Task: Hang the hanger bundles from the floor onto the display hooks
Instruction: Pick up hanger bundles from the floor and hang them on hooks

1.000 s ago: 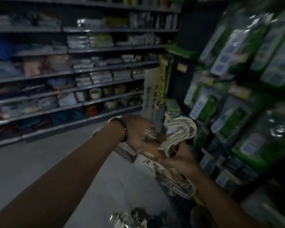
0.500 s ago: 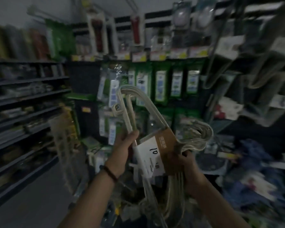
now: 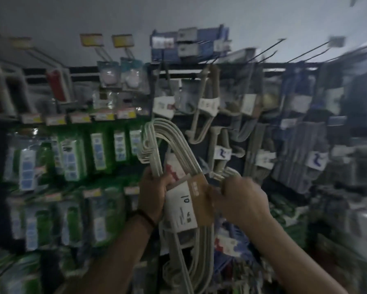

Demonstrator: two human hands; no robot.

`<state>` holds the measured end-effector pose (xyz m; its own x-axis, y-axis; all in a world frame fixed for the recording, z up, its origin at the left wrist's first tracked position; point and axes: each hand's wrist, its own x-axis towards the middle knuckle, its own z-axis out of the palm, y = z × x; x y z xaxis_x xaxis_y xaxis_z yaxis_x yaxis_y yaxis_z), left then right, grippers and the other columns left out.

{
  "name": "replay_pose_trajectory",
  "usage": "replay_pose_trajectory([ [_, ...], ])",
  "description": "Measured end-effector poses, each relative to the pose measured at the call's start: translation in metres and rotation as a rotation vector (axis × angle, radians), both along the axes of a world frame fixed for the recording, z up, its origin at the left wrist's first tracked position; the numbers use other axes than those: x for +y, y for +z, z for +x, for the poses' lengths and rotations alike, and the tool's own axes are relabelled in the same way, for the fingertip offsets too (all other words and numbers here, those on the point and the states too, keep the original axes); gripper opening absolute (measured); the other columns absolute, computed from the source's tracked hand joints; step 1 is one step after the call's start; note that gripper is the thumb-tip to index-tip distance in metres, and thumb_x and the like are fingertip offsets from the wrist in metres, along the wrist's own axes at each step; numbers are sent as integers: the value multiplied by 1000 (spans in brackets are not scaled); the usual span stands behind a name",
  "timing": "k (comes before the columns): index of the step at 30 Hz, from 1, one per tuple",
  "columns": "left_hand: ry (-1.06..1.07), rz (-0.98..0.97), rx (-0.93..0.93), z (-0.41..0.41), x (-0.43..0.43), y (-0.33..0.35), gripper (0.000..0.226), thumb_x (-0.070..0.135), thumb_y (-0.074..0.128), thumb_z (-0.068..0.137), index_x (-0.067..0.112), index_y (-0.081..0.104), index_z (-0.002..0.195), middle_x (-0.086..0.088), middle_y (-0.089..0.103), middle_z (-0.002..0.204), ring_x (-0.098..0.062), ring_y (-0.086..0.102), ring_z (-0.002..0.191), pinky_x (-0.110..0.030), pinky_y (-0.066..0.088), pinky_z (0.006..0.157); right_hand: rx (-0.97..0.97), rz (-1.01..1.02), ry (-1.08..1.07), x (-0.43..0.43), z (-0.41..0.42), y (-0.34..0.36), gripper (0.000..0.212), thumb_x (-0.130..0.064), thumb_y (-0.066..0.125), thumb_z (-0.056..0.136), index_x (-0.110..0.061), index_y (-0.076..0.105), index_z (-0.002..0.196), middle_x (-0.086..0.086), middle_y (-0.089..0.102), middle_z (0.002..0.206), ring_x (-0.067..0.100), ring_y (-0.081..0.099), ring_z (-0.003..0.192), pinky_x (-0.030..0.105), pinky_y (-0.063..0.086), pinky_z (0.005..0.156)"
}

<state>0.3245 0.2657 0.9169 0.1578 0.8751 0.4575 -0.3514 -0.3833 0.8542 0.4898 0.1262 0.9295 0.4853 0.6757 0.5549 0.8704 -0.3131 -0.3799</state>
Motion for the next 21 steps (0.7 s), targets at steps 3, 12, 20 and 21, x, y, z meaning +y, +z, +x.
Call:
replay_pose_trajectory([
  [3,-26,151,90,65,-18,11,18,-1,74,85,4,58,91,-10,63,77,-27,64,70,-42,54,68,-107,203,92,-12,47,43,48,-78,46,83,-31,48,89,-7,60,83,17,60,68,36,51,55],
  [12,-156,285,134,213,-43,30,24,21,85,85,21,76,107,-1,80,98,-18,78,89,-22,60,68,-5,230,177,-6,179,85,17,-36,58,102,-22,49,98,4,67,83,24,63,70,40,55,60],
  [20,-185,210,298,274,4,46,58,72,67,69,19,67,92,9,66,70,-12,62,62,-30,50,61,-111,235,53,0,265,82,25,-20,55,99,-28,32,101,-1,61,75,24,62,61,44,55,54],
  [21,-198,194,307,276,18,49,62,70,72,67,15,64,93,3,63,71,-17,58,62,-34,48,62,-119,252,6,0,278,83,28,-18,56,98,-28,31,101,-1,59,73,26,61,60,41,51,51],
])
